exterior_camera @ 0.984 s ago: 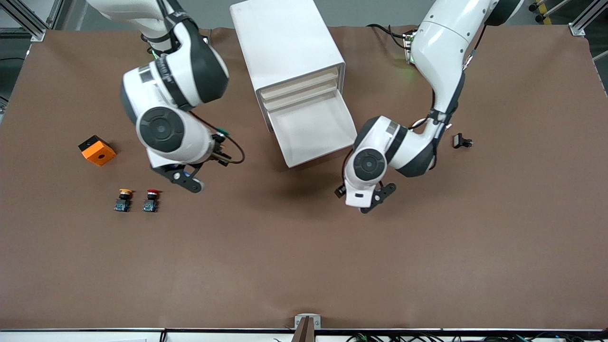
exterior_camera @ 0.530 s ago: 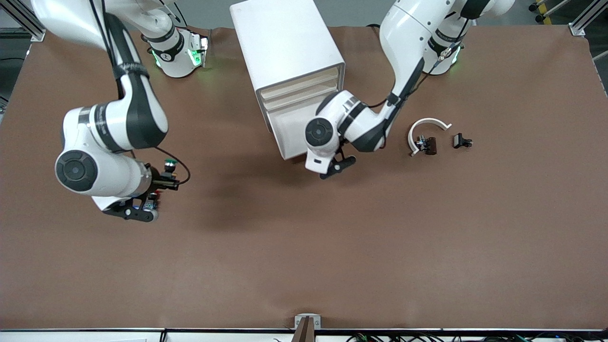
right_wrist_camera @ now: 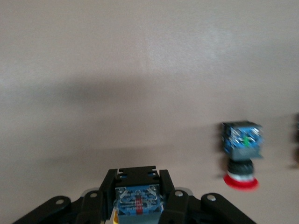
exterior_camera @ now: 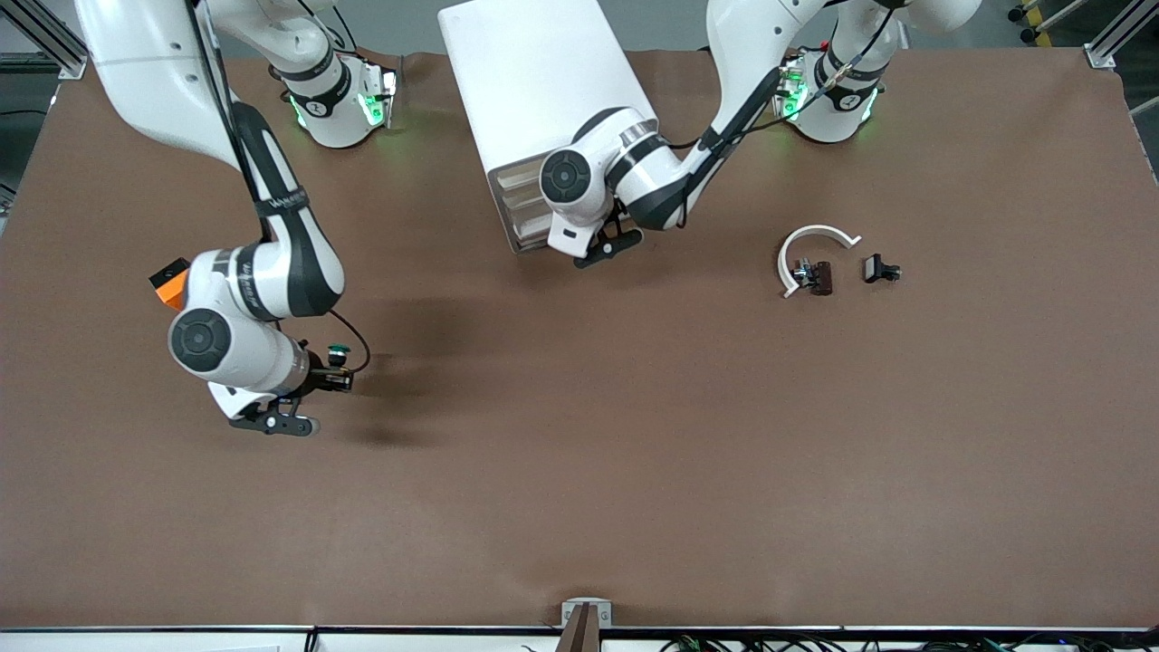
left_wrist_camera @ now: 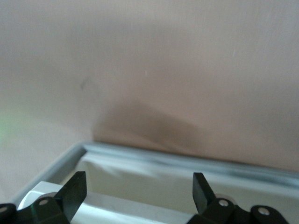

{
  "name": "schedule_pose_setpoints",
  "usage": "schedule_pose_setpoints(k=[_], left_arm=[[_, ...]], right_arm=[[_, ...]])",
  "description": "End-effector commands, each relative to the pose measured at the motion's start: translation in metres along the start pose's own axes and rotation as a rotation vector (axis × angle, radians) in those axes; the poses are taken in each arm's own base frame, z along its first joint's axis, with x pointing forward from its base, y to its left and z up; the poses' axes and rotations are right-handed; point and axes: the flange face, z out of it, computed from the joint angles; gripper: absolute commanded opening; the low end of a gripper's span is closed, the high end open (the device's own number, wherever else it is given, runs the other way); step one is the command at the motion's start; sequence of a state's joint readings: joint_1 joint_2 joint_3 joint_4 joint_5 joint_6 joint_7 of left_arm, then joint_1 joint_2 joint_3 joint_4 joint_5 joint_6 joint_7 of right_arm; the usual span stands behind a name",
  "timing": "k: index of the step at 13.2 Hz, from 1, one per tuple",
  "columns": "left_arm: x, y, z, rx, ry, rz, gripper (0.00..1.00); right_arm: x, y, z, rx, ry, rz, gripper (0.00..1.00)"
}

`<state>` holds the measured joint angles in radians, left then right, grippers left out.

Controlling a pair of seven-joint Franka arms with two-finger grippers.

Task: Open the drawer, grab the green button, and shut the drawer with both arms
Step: 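Push the drawer shut with the left gripper while the right gripper carries the button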

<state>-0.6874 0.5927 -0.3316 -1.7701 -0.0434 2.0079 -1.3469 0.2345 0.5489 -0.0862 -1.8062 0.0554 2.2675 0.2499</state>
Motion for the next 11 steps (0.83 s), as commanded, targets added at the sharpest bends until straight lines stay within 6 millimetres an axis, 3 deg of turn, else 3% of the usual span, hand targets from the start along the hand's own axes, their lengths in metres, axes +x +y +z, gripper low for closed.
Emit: schedule_pose_setpoints(k=[1,3,4,8,11], left_arm=[[-0.020,-0.001,0.005,-0.012,-0.044,-0.083,1.00],[-0.021,-0.001,-0.001,-0.020,-0.052,-0.124,1.00],[-0.011,-0.005,-0.008,-0.024,-0.055,-0.159,1.00],[0.113,-0.038,-0.058,-0.129,-0.082,-0.324,1.00],[0.202,-0.072,-0.126,-0.269,-0.062,-0.425,1.00]], right_arm=[[0.006,0.001,0.036,-0.013,0.013,-0.011,0.08],[0.007,0.002,0.044,-0.016,0.009,-0.010,0.08],[0.008,0.003,0.048,-0.017,0.006,-0.010,0.09],[0.009,0.003,0.051,-0.017,0.004,-0.009,0.12],[0.010,0.003,0.049,-0.017,0.012,-0.011,0.13]])
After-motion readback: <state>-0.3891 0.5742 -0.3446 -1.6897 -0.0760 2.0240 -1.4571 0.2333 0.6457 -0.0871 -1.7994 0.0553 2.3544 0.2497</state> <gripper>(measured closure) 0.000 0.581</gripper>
